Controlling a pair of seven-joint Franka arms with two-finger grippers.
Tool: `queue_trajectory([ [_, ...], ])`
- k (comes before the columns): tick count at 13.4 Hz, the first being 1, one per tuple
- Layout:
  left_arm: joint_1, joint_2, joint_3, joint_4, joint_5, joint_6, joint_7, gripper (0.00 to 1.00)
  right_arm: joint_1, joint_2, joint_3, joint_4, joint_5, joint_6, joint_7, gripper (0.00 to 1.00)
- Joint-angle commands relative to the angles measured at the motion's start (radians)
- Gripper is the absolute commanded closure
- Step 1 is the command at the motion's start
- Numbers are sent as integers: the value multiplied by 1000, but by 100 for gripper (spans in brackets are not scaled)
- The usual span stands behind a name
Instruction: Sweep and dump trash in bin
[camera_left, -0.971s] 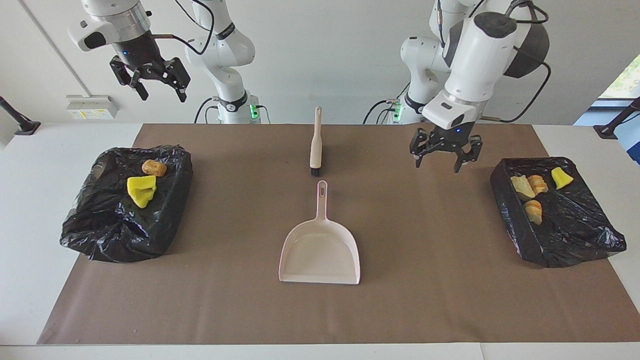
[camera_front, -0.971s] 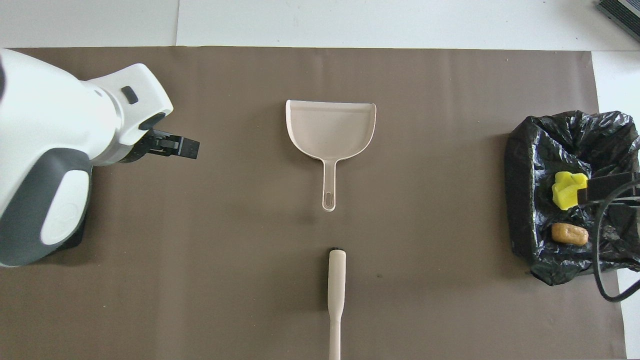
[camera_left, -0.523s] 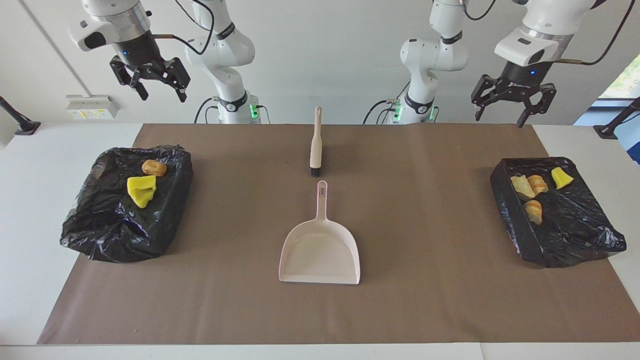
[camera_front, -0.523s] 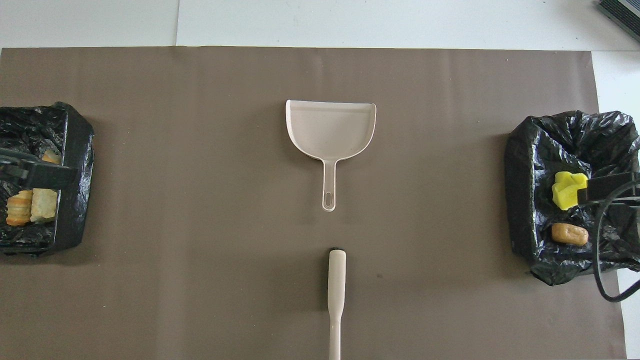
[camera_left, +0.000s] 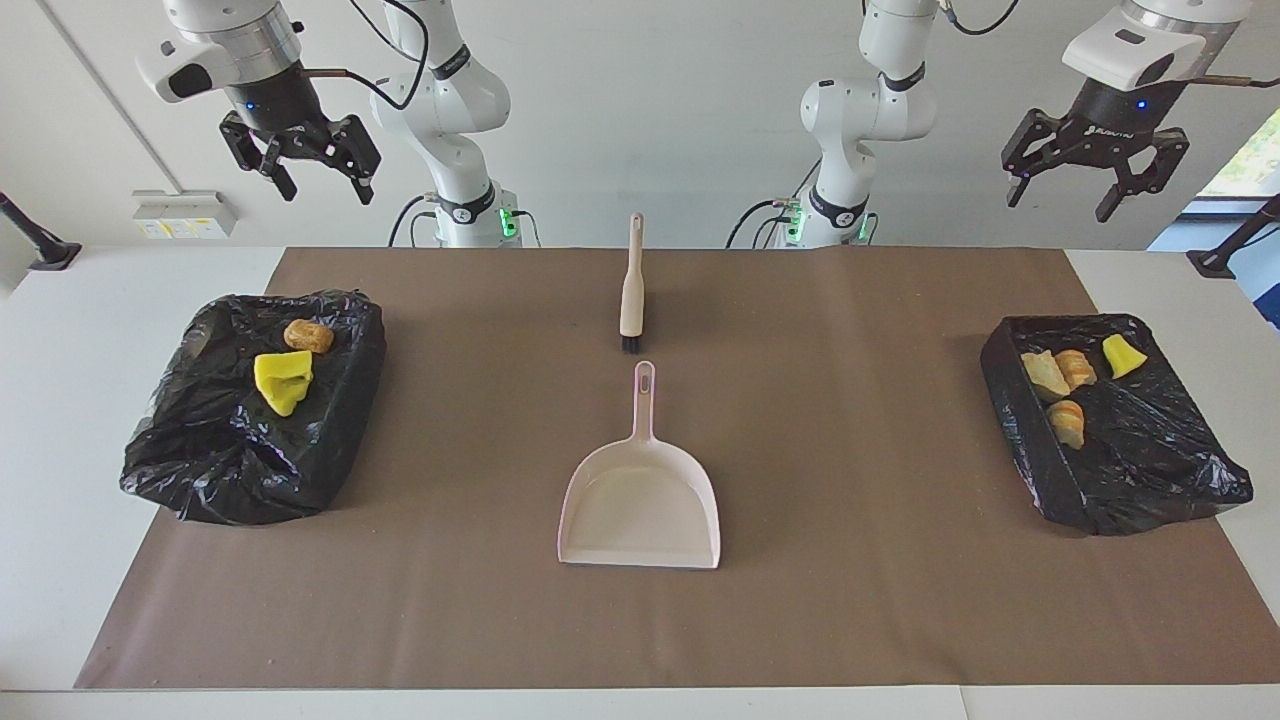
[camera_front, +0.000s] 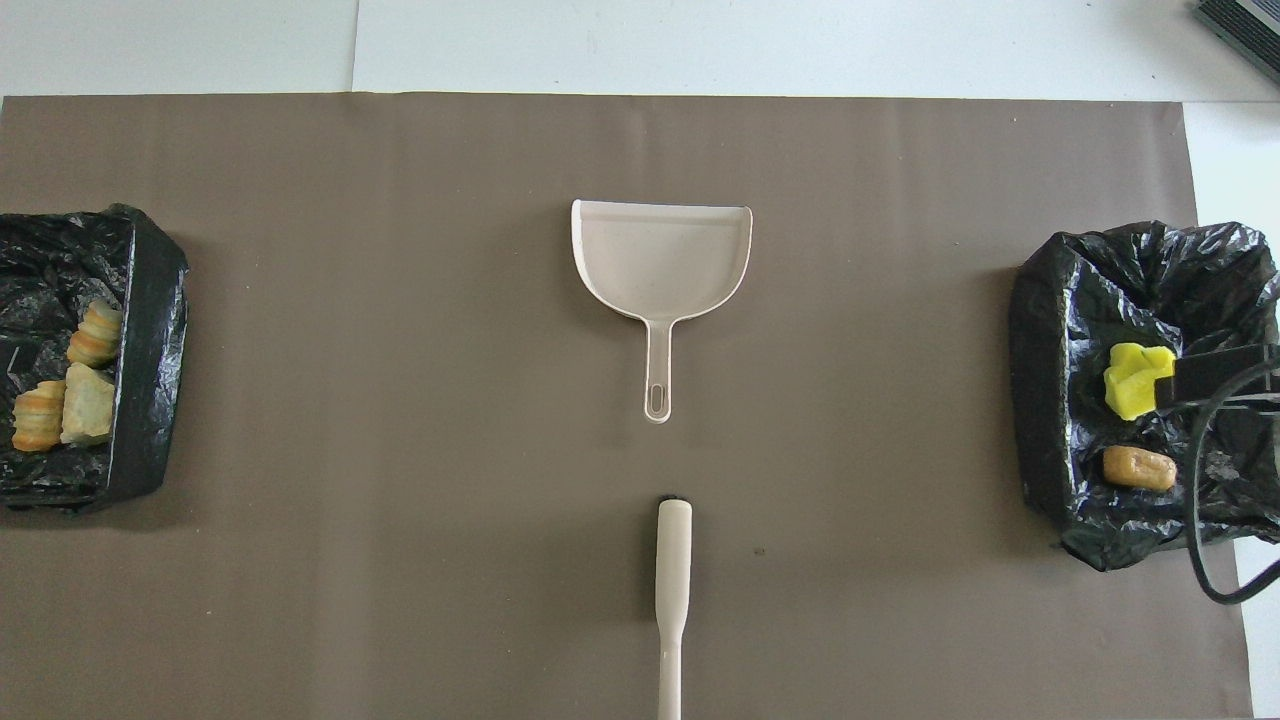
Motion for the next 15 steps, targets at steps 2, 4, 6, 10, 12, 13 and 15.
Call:
queue_trajectory([
  [2,4,12,-18,64,-14,-51,1,0,-9,-8,1,-9,9,-9,-20,0],
  [4,-4,-38,-20,-10,-12,-45,-40,0,-9,-8,1,-9,9,-9,-20,0],
  [6,-4,-44,-24,-19,-14,-23,-153,0,-9,-8,3,-7,9,-10,-20,0],
  [10,-4,-38,-23,-15,-9,-6,-172,0,-9,-8,1,-7,9,-10,-20,0],
  [12,-4,-32,-24,-10,-8,-17,-172,0,-9,-8,1,-7,9,-9,-20,0],
  [13,-7,-30,-26,-9,-8,-21,-177,0,-9,-8,1,-9,9,-9,-20,0],
  [15,-9,-35,-44,-7,-9,-47,-188,0,-9,-8,1,-9,9,-9,-20,0],
])
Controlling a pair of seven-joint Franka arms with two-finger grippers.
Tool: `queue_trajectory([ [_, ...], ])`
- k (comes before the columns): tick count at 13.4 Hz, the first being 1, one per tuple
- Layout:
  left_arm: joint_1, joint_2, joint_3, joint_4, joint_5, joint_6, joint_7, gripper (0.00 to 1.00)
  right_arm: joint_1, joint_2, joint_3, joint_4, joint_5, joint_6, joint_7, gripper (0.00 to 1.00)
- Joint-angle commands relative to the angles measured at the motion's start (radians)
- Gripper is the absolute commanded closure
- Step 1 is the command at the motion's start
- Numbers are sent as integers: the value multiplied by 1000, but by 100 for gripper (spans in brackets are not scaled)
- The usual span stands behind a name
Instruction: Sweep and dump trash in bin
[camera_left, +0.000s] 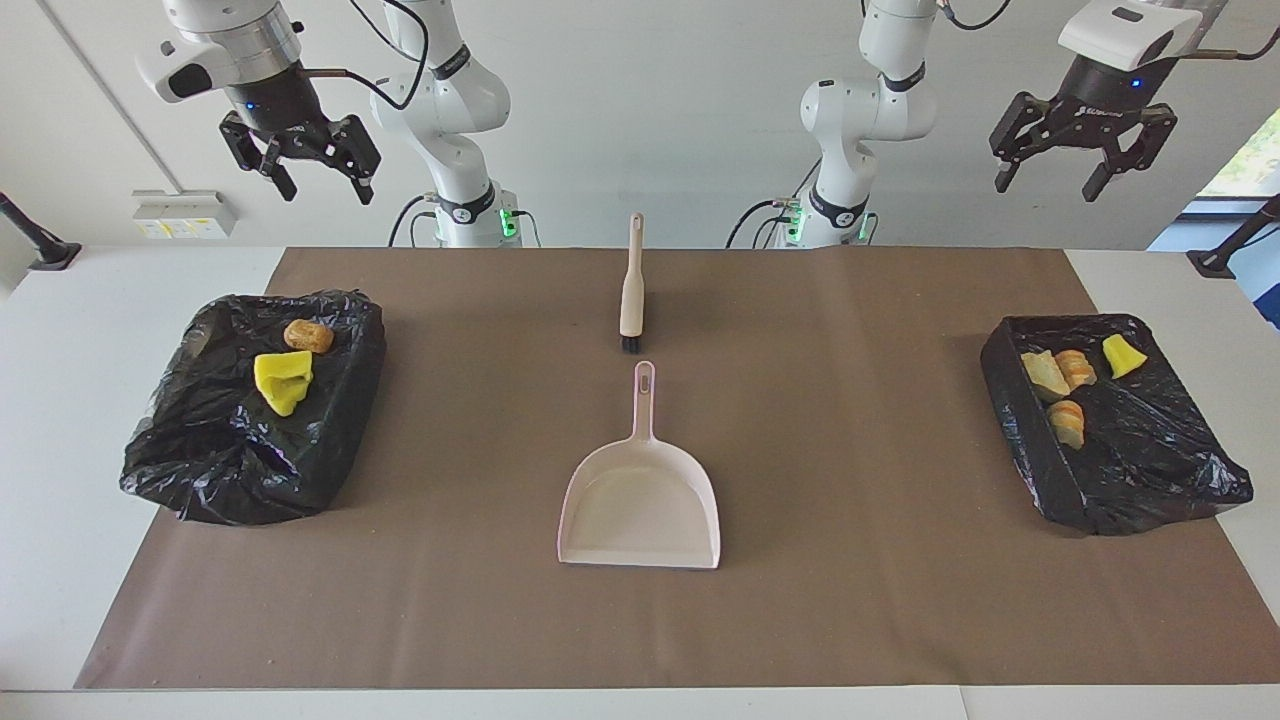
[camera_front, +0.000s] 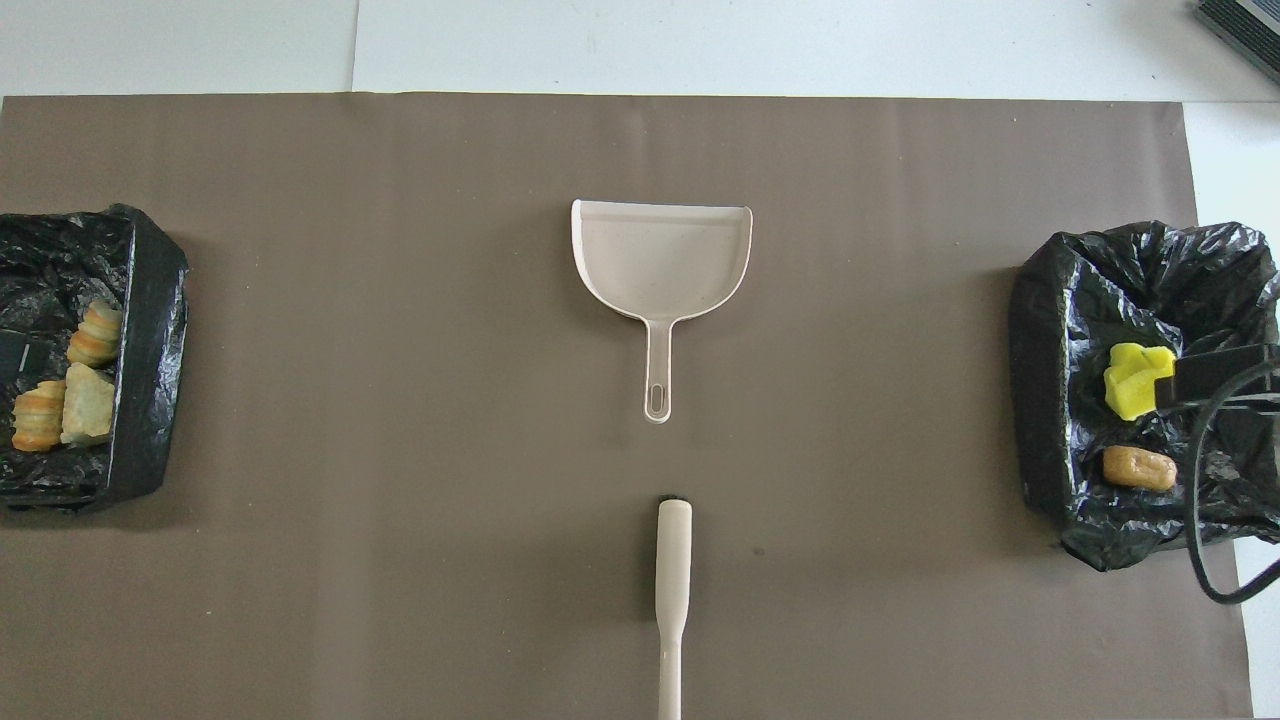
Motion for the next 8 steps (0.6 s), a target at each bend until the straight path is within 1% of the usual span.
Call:
queue_trajectory([
  [1,-8,-18,-19,-19,-8,-16,-54,0,-9,-8,1,-7,9,-10,-20,0],
  [3,-6,-18,-34,-19,-10,-18,-78,0,-9,-8,1,-7,9,-9,-20,0],
  [4,13,-18,-64,-19,-8,-21,-80,0,-9,-8,1,-7,9,-10,-20,0],
  [6,98,-21,-129,-19,-16,-33,-80,0,-9,-8,1,-9,9,-10,-20,0],
  [8,101,-27,-131,-19,-17,-35,-79,0,-9,-8,3,-9,9,-10,-20,0],
])
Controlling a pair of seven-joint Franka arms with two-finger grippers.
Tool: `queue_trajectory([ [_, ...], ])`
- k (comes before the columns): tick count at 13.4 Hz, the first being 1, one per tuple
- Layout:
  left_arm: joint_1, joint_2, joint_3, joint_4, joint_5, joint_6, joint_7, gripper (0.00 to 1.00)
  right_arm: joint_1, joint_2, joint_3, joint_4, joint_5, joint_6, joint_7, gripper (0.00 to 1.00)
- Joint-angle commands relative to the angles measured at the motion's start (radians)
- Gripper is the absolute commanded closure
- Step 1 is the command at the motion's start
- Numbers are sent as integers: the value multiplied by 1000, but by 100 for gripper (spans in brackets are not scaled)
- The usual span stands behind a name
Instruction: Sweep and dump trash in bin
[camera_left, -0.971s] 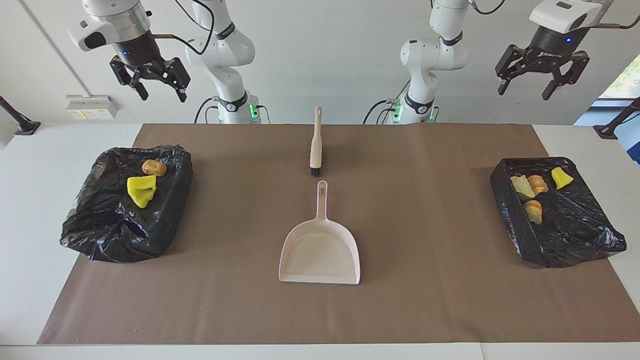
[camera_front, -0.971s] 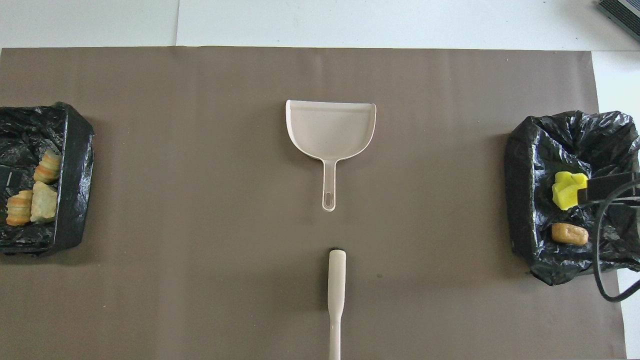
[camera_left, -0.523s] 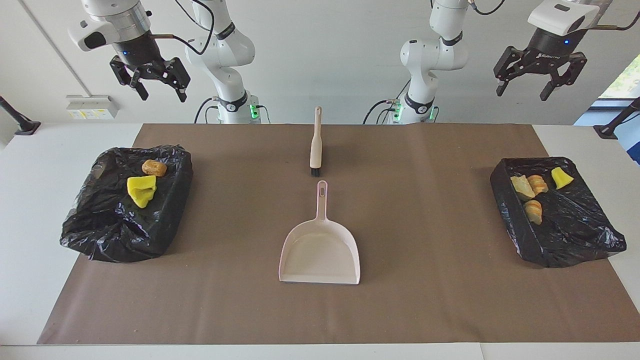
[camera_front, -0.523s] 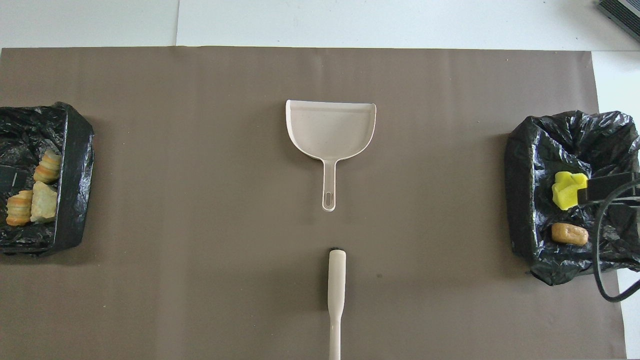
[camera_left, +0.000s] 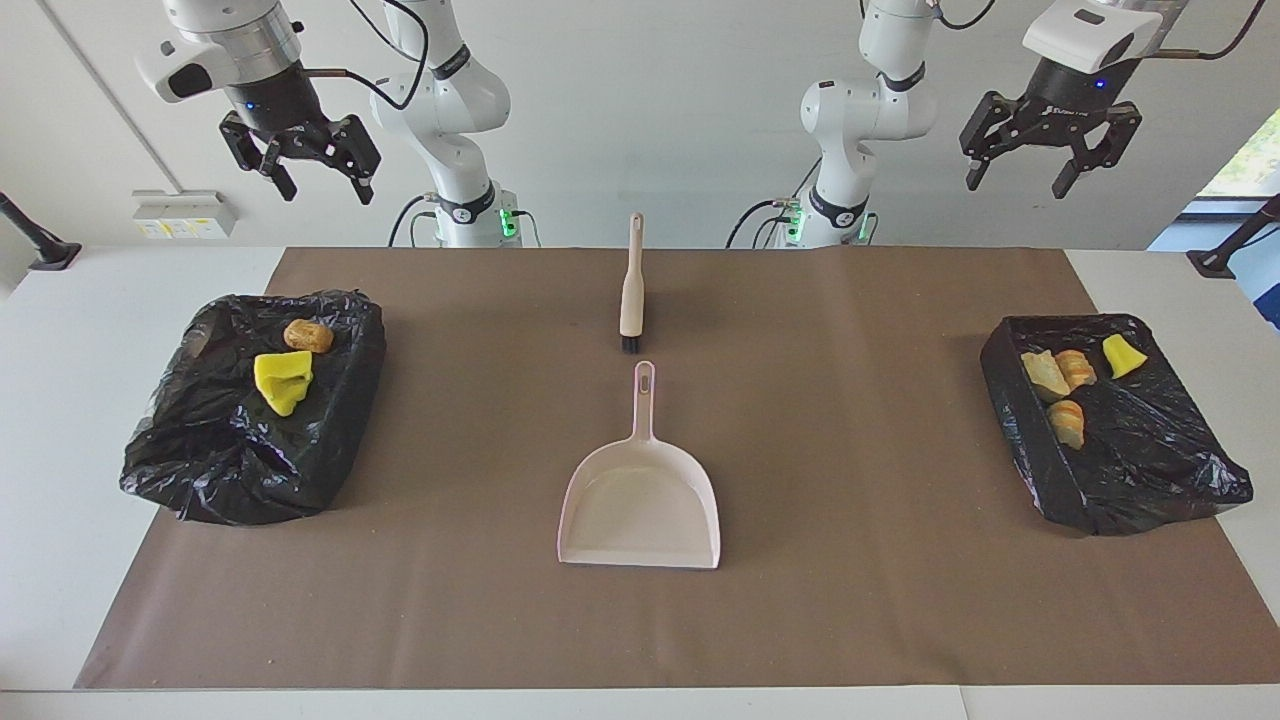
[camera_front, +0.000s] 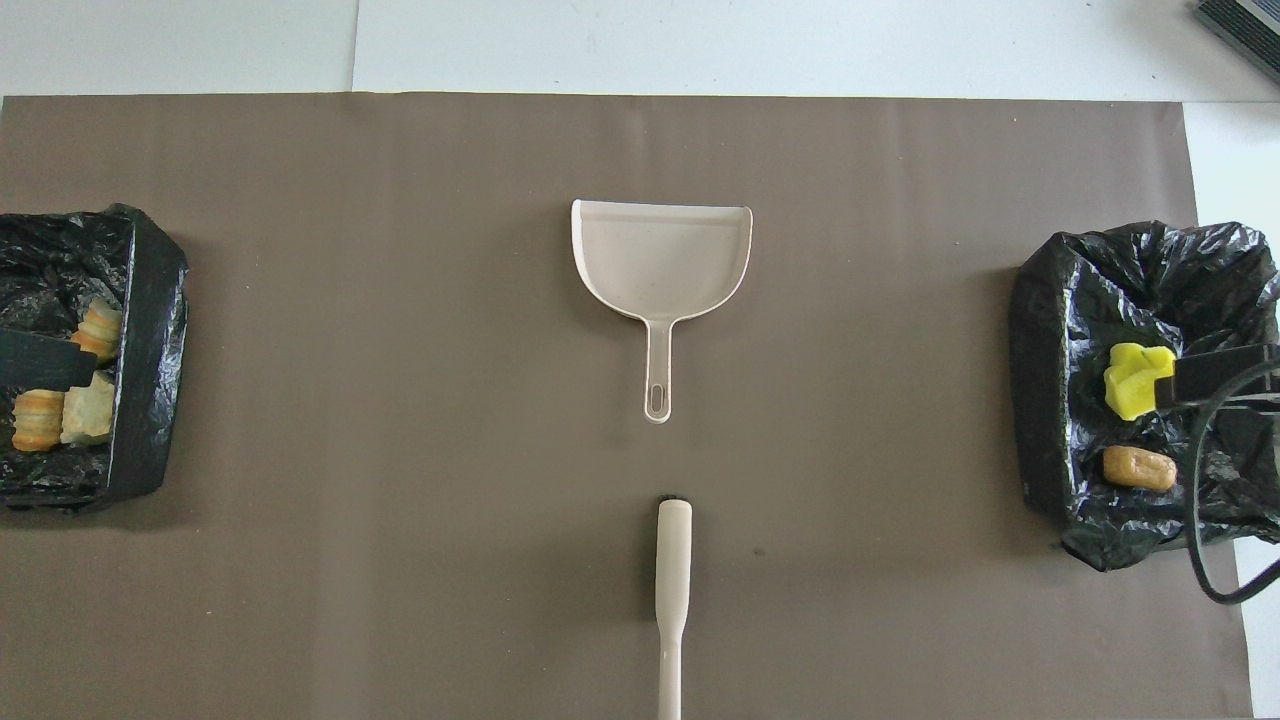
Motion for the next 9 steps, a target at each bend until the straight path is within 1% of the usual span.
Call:
queue_trajectory([
  [1,36,-24,-16,-19,-16,-13,-6,0,-9,-8,1,-7,9,-10,-20,0],
  [9,45,-30,2,-25,-22,-33,7,0,-9,-8,1,-7,8,-9,-18,0],
])
